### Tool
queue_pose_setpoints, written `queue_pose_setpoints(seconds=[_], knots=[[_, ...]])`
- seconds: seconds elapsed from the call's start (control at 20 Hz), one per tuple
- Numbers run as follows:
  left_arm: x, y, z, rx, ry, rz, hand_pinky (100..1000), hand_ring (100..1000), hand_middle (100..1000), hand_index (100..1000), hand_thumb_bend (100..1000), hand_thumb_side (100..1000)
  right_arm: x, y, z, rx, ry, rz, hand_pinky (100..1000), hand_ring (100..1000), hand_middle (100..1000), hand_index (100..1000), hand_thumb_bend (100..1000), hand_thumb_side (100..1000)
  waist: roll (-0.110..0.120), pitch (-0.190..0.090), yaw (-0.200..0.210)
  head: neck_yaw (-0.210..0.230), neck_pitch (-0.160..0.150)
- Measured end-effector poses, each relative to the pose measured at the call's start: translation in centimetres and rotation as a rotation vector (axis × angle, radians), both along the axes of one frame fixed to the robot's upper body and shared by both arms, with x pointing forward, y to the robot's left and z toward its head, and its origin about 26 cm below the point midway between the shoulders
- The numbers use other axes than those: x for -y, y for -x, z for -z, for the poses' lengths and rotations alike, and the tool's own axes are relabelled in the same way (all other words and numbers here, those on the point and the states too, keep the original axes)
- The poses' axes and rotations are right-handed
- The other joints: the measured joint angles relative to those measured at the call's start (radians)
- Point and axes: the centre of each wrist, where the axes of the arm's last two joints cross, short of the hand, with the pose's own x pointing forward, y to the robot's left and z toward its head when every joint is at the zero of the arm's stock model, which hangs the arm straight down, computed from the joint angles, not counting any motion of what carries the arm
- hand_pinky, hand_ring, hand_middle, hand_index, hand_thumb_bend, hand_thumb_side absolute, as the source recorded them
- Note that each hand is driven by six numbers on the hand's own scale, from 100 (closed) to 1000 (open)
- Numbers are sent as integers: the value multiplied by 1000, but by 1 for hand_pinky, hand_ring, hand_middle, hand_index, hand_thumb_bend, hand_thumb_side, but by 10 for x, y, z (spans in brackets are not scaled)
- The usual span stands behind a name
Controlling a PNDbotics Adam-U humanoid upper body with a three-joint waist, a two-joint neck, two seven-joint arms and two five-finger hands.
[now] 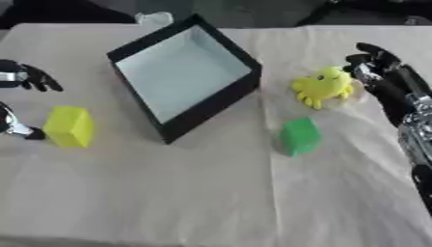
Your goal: Pick up objects on the table and place them in the box.
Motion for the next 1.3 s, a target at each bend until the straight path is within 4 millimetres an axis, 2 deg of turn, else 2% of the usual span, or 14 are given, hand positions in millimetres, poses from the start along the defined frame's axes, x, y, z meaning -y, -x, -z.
queue_pose_setpoints(seconds=[0.2, 0.4, 0.55, 0.6, 0.65, 0.95, 1.3], knots=[[4, -2, 3, -33, -18, 13, 895, 899, 889, 936, 544, 326, -1, 0, 1, -1, -5, -2, 897, 775, 743, 899, 107, 428, 1, 0, -1, 1, 0], [5, -4, 4, -25, -62, 9, 894, 905, 893, 942, 581, 271, -1, 0, 2, -5, -6, -1, 897, 775, 743, 899, 107, 435, 1, 1, -2, 3, 0], [9, -8, 7, 24, -77, 13, 893, 905, 894, 942, 590, 265, -1, 0, 4, -11, -6, 0, 897, 775, 743, 899, 103, 445, 1, 2, -2, 5, 0], [10, -9, 8, 40, -78, 15, 893, 904, 893, 942, 582, 297, -1, 1, 5, -14, -6, 0, 897, 775, 743, 899, 102, 451, 0, 2, -3, 6, 0], [11, -11, 11, 51, -77, 16, 894, 904, 894, 942, 588, 273, -1, 1, 5, -15, -6, 1, 898, 776, 743, 899, 105, 436, 0, 3, -4, 7, 0], [16, -22, 22, 61, -86, 18, 895, 912, 901, 947, 603, 262, -1, 1, 5, -16, -7, 0, 898, 776, 743, 899, 103, 442, -2, 7, -8, 12, 0], [16, -29, 34, 72, -110, 9, 887, 902, 887, 935, 582, 248, -2, 1, 8, -25, -12, 0, 898, 776, 744, 898, 100, 445, -3, 13, -10, 18, 0]])
